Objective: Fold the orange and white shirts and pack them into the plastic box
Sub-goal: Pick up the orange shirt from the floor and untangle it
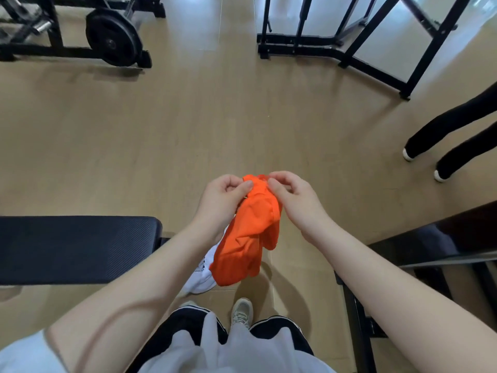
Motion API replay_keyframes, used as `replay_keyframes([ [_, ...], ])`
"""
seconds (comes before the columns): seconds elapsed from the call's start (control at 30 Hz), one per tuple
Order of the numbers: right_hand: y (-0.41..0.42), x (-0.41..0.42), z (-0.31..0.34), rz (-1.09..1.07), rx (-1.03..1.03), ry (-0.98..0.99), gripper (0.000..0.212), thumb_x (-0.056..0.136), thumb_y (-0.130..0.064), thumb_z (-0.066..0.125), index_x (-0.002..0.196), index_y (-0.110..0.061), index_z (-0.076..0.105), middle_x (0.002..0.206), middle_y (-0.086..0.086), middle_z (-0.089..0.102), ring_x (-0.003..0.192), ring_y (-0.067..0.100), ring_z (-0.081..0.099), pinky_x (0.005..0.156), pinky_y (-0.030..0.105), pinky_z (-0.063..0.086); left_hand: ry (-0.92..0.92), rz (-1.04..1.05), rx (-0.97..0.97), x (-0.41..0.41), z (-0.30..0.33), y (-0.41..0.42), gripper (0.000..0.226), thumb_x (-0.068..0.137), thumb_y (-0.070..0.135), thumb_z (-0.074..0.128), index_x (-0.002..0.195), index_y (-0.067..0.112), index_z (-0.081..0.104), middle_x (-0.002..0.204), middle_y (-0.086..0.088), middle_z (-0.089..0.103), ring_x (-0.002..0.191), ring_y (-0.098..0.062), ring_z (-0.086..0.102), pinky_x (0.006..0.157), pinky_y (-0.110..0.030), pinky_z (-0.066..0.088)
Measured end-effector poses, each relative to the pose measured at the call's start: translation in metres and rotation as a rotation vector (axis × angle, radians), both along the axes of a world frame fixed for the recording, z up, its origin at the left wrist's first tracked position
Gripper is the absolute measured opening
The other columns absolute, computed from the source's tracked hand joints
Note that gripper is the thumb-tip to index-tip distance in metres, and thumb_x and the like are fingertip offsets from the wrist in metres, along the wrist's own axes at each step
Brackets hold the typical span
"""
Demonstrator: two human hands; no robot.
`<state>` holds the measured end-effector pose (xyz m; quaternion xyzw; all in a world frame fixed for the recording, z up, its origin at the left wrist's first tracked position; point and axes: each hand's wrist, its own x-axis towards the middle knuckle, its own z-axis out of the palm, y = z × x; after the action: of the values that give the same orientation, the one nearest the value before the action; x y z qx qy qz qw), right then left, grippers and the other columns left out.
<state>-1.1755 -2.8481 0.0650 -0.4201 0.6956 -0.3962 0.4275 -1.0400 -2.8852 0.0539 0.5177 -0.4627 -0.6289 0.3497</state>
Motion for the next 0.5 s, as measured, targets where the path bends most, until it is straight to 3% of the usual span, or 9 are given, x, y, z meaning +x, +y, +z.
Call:
replay_keyframes([
  [0.1,0.013,0.006,0.002,0.044,-0.061,0.049,0.015,0.086,-0.021,0.062,0.071,-0.017,0.064,0.075,0.004,0.062,0.067,0.011,0.052,0.064,0.02,0.041,-0.018,0.045,0.031,-0.003,0.005,-0.005,0.022,0.088,0.013,0.06,0.066,0.015,0.054,0.061,-0.002,0.052,0.048,-0.008,0.046,0.045,-0.017,0.039],
  [0.17,0.013,0.007,0.002,0.035,-0.067,0.057,0.018,0.08,-0.014,0.067,0.066,-0.021,0.059,0.065,0.001,0.057,0.059,0.009,0.047,0.057,0.017,0.038,-0.033,0.039,0.032,-0.003,0.006,-0.007,0.023,0.089,0.015,0.058,0.066,0.016,0.053,0.063,-0.003,0.053,0.046,-0.008,0.045,0.038,-0.013,0.035],
  [0.27,0.004,0.005,0.004,-0.013,-0.11,0.119,0.025,0.08,-0.011,0.066,0.064,-0.026,0.053,0.057,-0.004,0.051,0.054,0.01,0.043,0.055,0.023,0.036,-0.122,-0.071,0.017,0.0,0.001,-0.008,0.023,0.092,0.019,0.053,0.07,0.019,0.052,0.067,0.0,0.053,0.05,-0.01,0.043,0.037,-0.014,0.032],
  [0.37,-0.003,0.001,0.005,-0.093,-0.151,0.142,0.025,0.084,-0.012,0.061,0.065,-0.026,0.051,0.06,0.0,0.053,0.058,0.013,0.046,0.061,0.028,0.04,-0.345,-0.297,-0.103,0.011,-0.014,-0.003,0.031,0.096,0.025,0.045,0.066,0.019,0.049,0.058,0.005,0.045,0.048,-0.007,0.038,0.042,-0.017,0.031],
  [0.43,-0.005,-0.004,0.005,-0.165,-0.155,0.002,0.02,0.087,-0.011,0.057,0.07,-0.02,0.052,0.068,0.006,0.061,0.063,0.015,0.056,0.067,0.032,0.048,-0.41,-0.445,-0.115,0.026,-0.026,0.0,0.038,0.098,0.03,0.039,0.065,0.015,0.049,0.051,0.006,0.043,0.042,-0.004,0.037,0.045,-0.019,0.031],
  [0.5,-0.006,-0.011,0.005,-0.251,-0.141,-0.223,0.018,0.091,-0.007,0.051,0.075,-0.016,0.05,0.073,0.007,0.065,0.058,0.008,0.064,0.061,0.022,0.053,-0.379,-0.566,0.002,0.046,-0.038,0.0,0.045,0.099,0.033,0.034,0.063,0.014,0.055,0.043,0.007,0.048,0.039,-0.003,0.041,0.051,-0.021,0.036],
])
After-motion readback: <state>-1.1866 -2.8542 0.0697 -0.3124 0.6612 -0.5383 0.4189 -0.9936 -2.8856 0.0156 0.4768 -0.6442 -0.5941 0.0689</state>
